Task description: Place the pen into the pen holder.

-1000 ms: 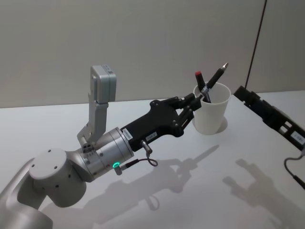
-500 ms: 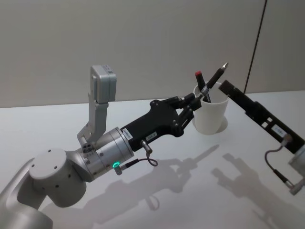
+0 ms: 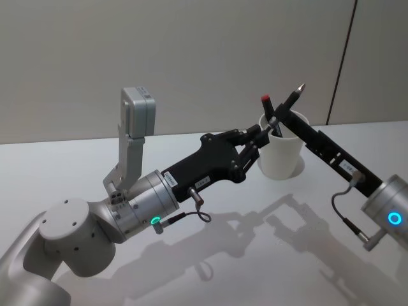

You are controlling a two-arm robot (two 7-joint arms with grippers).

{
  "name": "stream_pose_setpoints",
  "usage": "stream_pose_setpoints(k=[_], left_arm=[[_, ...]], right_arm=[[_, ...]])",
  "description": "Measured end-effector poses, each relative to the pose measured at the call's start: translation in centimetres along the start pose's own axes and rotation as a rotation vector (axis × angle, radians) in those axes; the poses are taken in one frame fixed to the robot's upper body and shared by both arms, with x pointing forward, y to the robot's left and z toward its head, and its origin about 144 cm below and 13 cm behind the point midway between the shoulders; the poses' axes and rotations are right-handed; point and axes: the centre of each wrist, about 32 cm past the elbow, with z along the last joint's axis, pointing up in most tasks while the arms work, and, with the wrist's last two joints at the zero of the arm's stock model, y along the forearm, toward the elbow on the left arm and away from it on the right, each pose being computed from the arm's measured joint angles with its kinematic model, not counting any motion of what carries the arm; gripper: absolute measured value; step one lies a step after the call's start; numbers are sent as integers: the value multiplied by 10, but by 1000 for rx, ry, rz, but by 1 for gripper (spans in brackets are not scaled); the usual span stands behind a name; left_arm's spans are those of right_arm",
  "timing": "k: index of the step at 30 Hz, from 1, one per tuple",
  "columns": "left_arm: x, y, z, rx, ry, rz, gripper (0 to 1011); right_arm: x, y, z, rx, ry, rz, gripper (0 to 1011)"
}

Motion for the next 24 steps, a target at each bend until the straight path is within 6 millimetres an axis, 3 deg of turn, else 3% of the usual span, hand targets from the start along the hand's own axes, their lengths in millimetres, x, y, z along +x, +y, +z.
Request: stream_pose_setpoints(k=[18, 24], left_arm=[[0, 0, 0, 0, 0, 0, 138], [0, 0, 0, 0, 0, 0, 136]], right_arm=[[-2, 19, -7, 26, -11, -10, 1001], [-2, 21, -8, 31, -13, -11, 865]])
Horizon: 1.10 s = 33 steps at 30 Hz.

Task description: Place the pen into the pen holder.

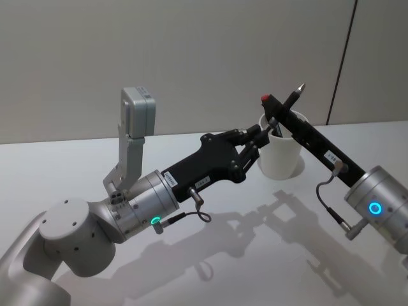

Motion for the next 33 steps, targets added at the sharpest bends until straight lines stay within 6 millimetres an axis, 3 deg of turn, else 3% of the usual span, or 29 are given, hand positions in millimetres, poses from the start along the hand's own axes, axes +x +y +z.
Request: stream_pose_setpoints(k=[8, 14, 18, 22, 26, 33], left_arm=[[0, 0, 0, 0, 0, 0, 138], [0, 0, 0, 0, 0, 0, 138], [0, 0, 0, 0, 0, 0, 138], [0, 0, 0, 0, 0, 0, 138], [0, 0, 0, 0, 0, 0, 130], [0, 0, 0, 0, 0, 0, 130]], right_arm=[[0, 2, -1, 4, -1, 0, 668], [-1, 3, -1, 6, -1, -1, 418], [-1, 3, -1, 7, -1, -1, 335], [-1, 3, -1, 7, -1, 0, 185], [-1, 3, -1, 7, -2, -2, 134], [-1, 4, -2, 8, -2, -2, 132]])
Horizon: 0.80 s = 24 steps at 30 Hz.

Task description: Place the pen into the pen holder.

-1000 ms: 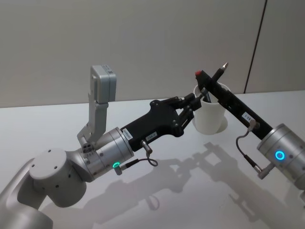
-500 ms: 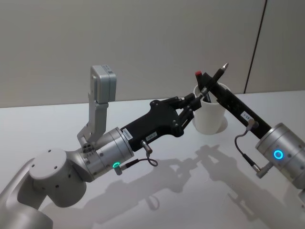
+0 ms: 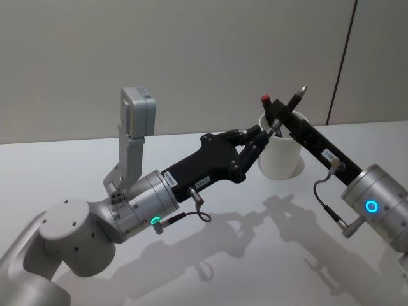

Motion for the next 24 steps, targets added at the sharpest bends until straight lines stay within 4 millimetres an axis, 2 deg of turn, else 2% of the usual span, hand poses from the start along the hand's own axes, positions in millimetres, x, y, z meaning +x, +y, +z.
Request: stream_pose_setpoints(k=[7, 9, 12, 13, 15, 16, 18, 19, 24], left_arm=[[0, 0, 0, 0, 0, 0, 135], [0, 0, 0, 0, 0, 0, 167], [0, 0, 0, 0, 0, 0, 272], [0, 0, 0, 0, 0, 0, 272], [0, 0, 0, 0, 0, 0, 369], [0, 0, 0, 0, 0, 0, 369], [0, 0, 0, 0, 0, 0, 468], [0, 0, 0, 0, 0, 0, 468], [0, 0, 0, 0, 0, 0, 641]], right_arm=[[0, 0, 0, 1, 0, 0, 132], [0, 0, 0, 1, 0, 1, 132], [0, 0, 0, 1, 0, 1, 132], [0, 0, 0, 1, 0, 1, 132], [0, 0, 0, 1, 0, 1, 132], [0, 0, 0, 1, 0, 1, 132], [0, 0, 0, 1, 0, 1, 132], [0, 0, 0, 1, 0, 1, 132], [0, 0, 0, 1, 0, 1, 132]])
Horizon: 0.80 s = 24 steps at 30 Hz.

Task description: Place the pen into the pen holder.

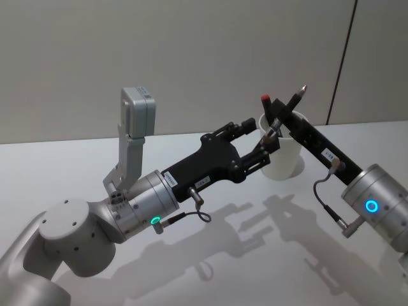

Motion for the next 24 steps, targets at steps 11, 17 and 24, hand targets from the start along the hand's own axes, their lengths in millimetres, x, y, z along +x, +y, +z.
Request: stream_pose_setpoints(k=[11, 17, 24], left_arm=[[0, 0, 0, 0, 0, 0, 949], [0, 0, 0, 0, 0, 0, 1003], [0, 0, 0, 0, 0, 0, 1003]], right_arm=[[1, 1, 3, 7, -18, 5, 132], [3, 3, 8, 28, -61, 13, 132], [6, 9, 23, 69, -157, 27, 132]])
